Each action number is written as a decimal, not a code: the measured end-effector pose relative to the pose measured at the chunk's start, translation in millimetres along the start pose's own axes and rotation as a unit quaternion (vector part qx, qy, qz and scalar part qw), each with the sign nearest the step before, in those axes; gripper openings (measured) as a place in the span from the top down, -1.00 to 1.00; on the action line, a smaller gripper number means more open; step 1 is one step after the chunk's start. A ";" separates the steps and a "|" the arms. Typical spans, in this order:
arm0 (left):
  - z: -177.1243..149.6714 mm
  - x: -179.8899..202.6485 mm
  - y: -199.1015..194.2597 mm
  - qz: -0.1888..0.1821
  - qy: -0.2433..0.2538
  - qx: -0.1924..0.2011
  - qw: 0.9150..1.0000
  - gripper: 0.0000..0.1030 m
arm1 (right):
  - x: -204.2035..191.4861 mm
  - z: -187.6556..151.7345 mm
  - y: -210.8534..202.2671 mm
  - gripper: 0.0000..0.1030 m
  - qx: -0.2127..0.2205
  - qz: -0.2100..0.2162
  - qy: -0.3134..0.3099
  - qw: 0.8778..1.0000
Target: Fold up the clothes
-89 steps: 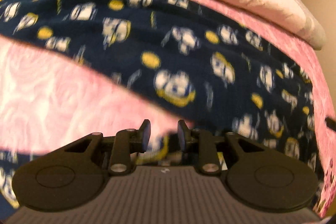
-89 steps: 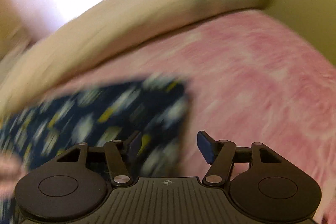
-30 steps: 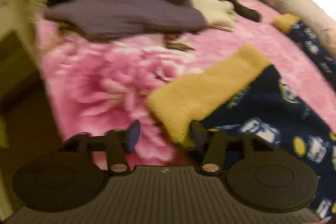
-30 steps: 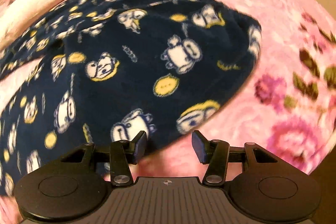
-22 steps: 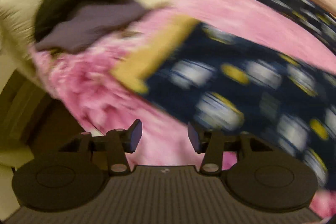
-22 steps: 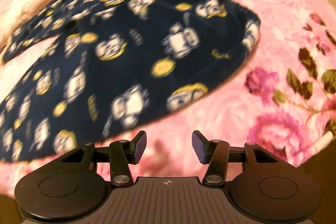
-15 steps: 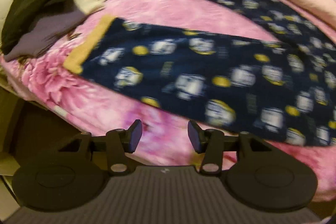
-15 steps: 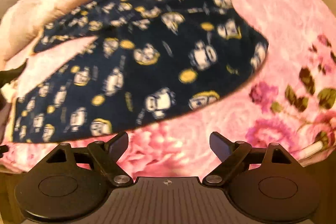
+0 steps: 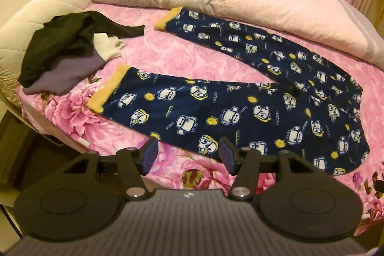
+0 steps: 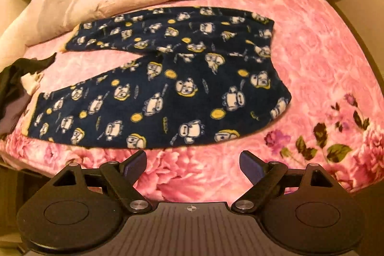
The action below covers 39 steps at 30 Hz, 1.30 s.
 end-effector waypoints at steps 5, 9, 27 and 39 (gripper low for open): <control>-4.4 4.0 -19.6 0.014 -0.007 0.002 1.000 -0.03 | -7.8 -0.4 -11.8 -0.69 0.003 0.013 -0.012 1.000; -3.7 7.9 -31.1 0.021 -0.007 0.008 1.000 -0.06 | -7.9 -1.9 -16.5 -0.69 0.006 0.011 -0.016 1.000; -1.9 17.0 -52.6 0.030 -0.009 0.035 0.999 -0.15 | 4.1 8.4 -32.8 -0.69 0.021 0.007 -0.020 1.000; -23.5 26.4 -50.4 0.029 0.005 0.005 1.000 -0.15 | 13.4 -12.1 -34.7 -0.69 -0.002 -0.004 -0.011 1.000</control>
Point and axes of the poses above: each gripper's, at about its wrist camera, not at the fingertips, and y roughly the way its jaws point, x to its right, z to its top, the point moved 10 cm from there along y, roughly the way its jaws point, and after that the axes turned 15 degrees about y, right-handed, at the moved point
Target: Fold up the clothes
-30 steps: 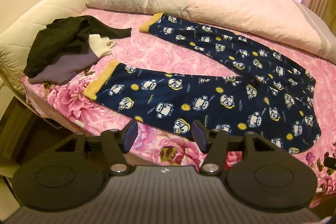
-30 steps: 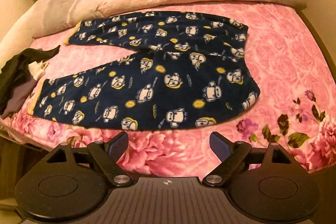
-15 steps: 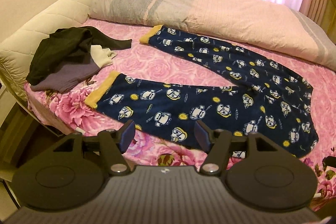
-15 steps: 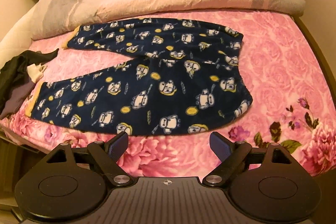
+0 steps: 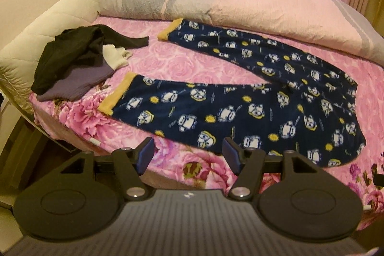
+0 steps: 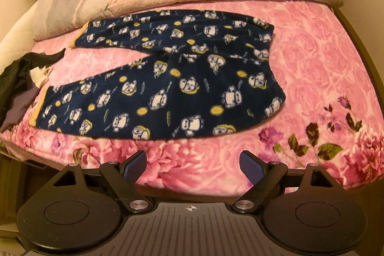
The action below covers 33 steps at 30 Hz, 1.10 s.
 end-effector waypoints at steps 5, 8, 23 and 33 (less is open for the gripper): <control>-19.3 10.5 10.1 -0.008 0.008 -0.026 1.000 -0.15 | 8.7 -14.6 8.1 -0.69 -0.019 -0.011 0.005 1.000; -21.4 15.4 11.8 -0.012 0.014 -0.032 0.999 -0.15 | 10.9 -16.5 8.2 -0.69 -0.022 -0.014 0.004 1.000; -9.2 21.4 32.9 -0.032 0.031 -0.047 0.998 -0.15 | -8.0 -6.7 16.4 -0.69 -0.023 -0.030 -0.011 0.999; 15.3 -6.4 71.1 -0.043 0.041 -0.062 0.996 -0.15 | -38.2 9.1 42.0 -0.69 -0.033 -0.043 0.001 0.999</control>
Point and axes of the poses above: each gripper's, at about its wrist camera, not at the fingertips, and y roughly the way its jaws point, x to its right, z to its top, the point moved 10 cm from there along y, roughly the way its jaws point, and after that the axes turned 15 degrees about y, right-handed, at the moved point
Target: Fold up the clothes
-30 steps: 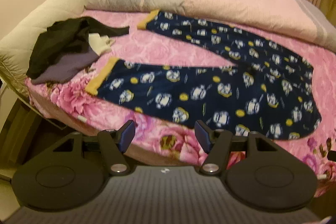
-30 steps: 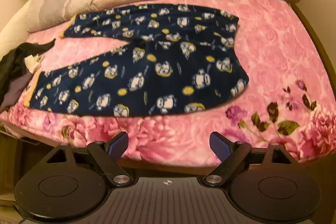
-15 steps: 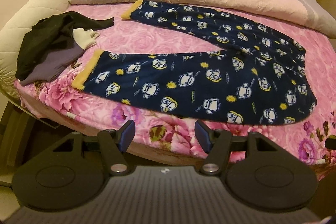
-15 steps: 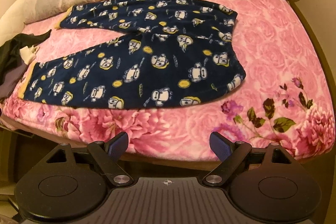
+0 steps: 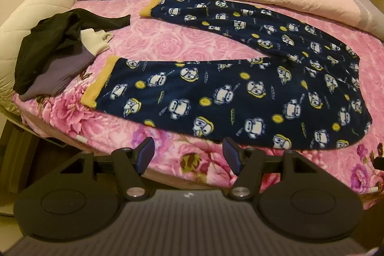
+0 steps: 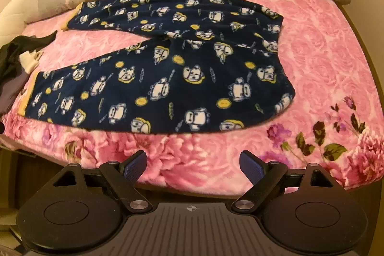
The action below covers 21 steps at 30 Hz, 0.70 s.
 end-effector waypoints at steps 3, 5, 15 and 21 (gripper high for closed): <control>16.8 -17.0 11.9 -0.004 0.006 -0.001 1.000 -0.15 | -14.9 11.5 7.5 -0.69 -0.001 -0.006 0.008 1.000; 33.5 -31.2 21.7 -0.005 0.011 0.000 1.000 -0.15 | -27.2 20.9 12.2 -0.69 0.000 -0.009 0.014 1.000; 119.3 -84.7 61.3 -0.032 0.073 0.022 0.997 -0.15 | -87.6 68.1 33.1 -0.69 0.013 -0.024 0.064 0.998; 145.2 -98.3 99.4 -0.058 0.101 0.019 0.993 -0.15 | -109.9 65.3 56.0 -0.69 -0.002 -0.045 0.094 0.995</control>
Point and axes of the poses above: each gripper's, at about its wrist camera, not at the fingertips, and y roughly the way its jaws point, x to its right, z to its top, the point moved 10 cm from there along y, roughly the way its jaws point, and after that the axes turned 15 degrees about y, right-handed, at the moved point
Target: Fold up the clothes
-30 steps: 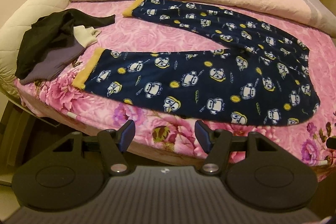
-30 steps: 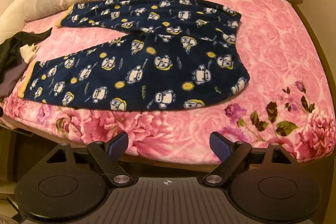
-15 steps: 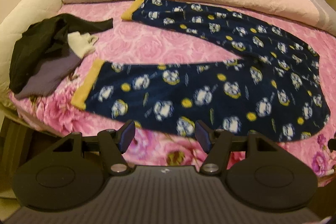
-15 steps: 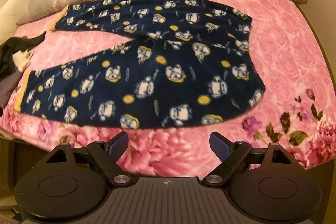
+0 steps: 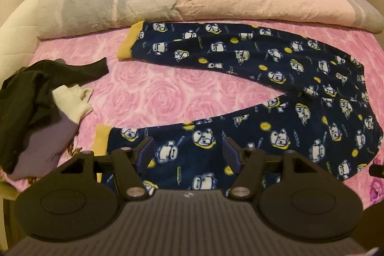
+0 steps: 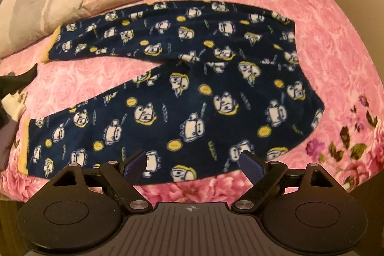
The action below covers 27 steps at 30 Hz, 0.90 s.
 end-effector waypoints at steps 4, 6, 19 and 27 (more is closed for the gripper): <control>4.0 -6.1 25.0 -0.026 0.013 -0.006 1.000 -0.15 | -2.5 -3.9 13.3 -0.69 -0.004 -0.020 0.021 1.000; 5.8 -6.2 35.1 -0.038 0.019 -0.006 0.999 -0.15 | 0.0 -4.2 16.2 -0.69 -0.003 -0.025 0.030 0.999; 56.5 24.5 97.5 -0.076 0.063 0.038 0.994 -0.15 | 67.3 30.6 54.5 -0.69 0.018 -0.047 0.071 0.996; 89.3 52.2 179.1 -0.083 0.110 0.053 0.989 -0.15 | 67.7 99.6 144.0 -0.69 0.023 -0.033 0.022 0.999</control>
Point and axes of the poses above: each gripper's, at about its wrist camera, not at the fingertips, and y roughly the way its jaws point, x to its right, z to its top, the point moved 10 cm from there along y, roughly the way its jaws point, and after that the axes turned 15 degrees about y, right-handed, at the moved point
